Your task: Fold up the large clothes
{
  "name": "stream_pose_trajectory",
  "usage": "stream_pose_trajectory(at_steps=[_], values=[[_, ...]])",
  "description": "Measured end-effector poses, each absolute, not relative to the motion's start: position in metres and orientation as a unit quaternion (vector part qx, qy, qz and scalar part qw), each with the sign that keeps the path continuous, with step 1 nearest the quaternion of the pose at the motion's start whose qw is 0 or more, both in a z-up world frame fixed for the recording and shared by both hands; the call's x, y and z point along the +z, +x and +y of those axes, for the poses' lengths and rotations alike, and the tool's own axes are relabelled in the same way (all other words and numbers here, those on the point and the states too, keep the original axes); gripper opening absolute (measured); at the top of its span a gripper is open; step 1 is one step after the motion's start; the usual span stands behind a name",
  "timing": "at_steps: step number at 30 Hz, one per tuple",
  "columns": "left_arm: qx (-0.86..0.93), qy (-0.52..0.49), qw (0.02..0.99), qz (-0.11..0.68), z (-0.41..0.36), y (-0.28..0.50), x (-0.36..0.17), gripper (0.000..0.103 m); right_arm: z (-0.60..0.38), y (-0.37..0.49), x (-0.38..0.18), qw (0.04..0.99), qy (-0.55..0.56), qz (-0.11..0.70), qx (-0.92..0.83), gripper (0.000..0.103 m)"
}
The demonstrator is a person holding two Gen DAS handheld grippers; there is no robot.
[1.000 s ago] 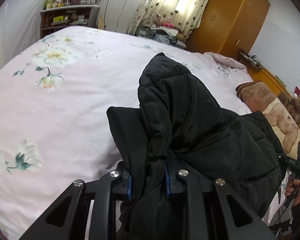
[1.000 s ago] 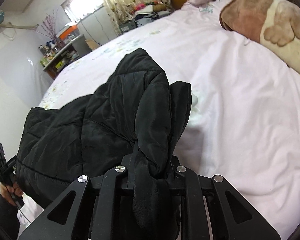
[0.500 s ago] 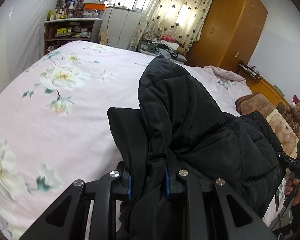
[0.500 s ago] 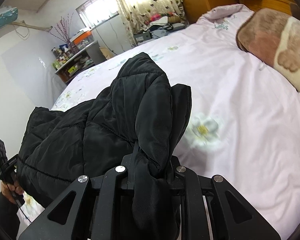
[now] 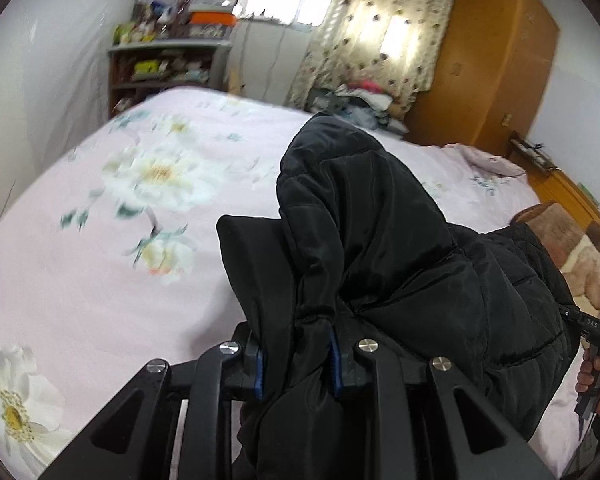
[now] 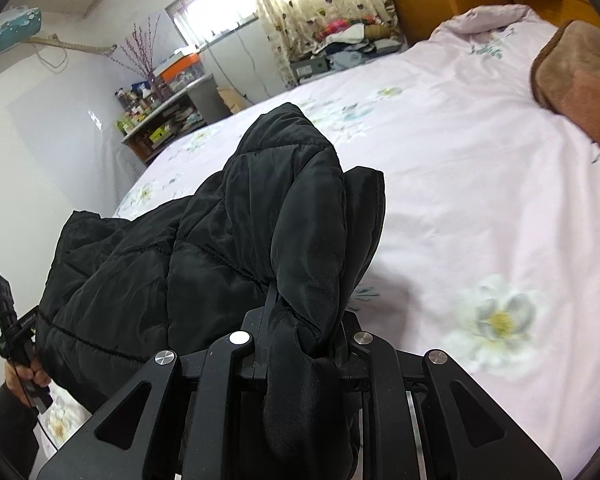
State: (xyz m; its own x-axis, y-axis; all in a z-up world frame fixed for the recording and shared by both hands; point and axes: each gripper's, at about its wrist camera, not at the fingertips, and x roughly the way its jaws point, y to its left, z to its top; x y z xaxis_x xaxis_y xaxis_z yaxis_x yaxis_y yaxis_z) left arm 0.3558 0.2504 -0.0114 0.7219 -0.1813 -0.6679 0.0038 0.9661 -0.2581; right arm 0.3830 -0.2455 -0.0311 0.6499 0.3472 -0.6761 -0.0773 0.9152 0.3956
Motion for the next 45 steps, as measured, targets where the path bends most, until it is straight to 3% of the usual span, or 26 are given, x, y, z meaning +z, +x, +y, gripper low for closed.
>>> stream_pose_trajectory(at_steps=[4, 6, 12, 14, 24, 45], values=[[-0.023, -0.126, 0.896, 0.424, 0.262, 0.364, -0.071, 0.027, -0.232, 0.4, -0.074, 0.876, 0.164, 0.441, 0.104, 0.02], [-0.019, -0.147, 0.892, 0.428, 0.268, 0.361, -0.088, 0.031, -0.235, 0.402, -0.095, 0.866, 0.175, 0.459, 0.092, 0.027], [-0.006, -0.157, 0.89, 0.428, 0.272, 0.351, -0.086, 0.046, -0.247, 0.396, -0.094, 0.859, 0.182, 0.47, 0.087, 0.045], [-0.006, -0.168, 0.888, 0.428, 0.279, 0.346, -0.078, 0.046, -0.251, 0.388, -0.084, 0.862, 0.178, 0.47, 0.069, 0.048], [-0.014, -0.124, 0.92, 0.371, 0.263, 0.275, -0.015, 0.044, -0.246, 0.327, -0.019, 0.899, 0.123, 0.416, 0.063, 0.048], [-0.043, -0.089, 0.916, 0.389, 0.148, 0.117, 0.035, 0.049, -0.171, 0.154, 0.039, 0.91, 0.081, 0.397, 0.087, 0.048]])
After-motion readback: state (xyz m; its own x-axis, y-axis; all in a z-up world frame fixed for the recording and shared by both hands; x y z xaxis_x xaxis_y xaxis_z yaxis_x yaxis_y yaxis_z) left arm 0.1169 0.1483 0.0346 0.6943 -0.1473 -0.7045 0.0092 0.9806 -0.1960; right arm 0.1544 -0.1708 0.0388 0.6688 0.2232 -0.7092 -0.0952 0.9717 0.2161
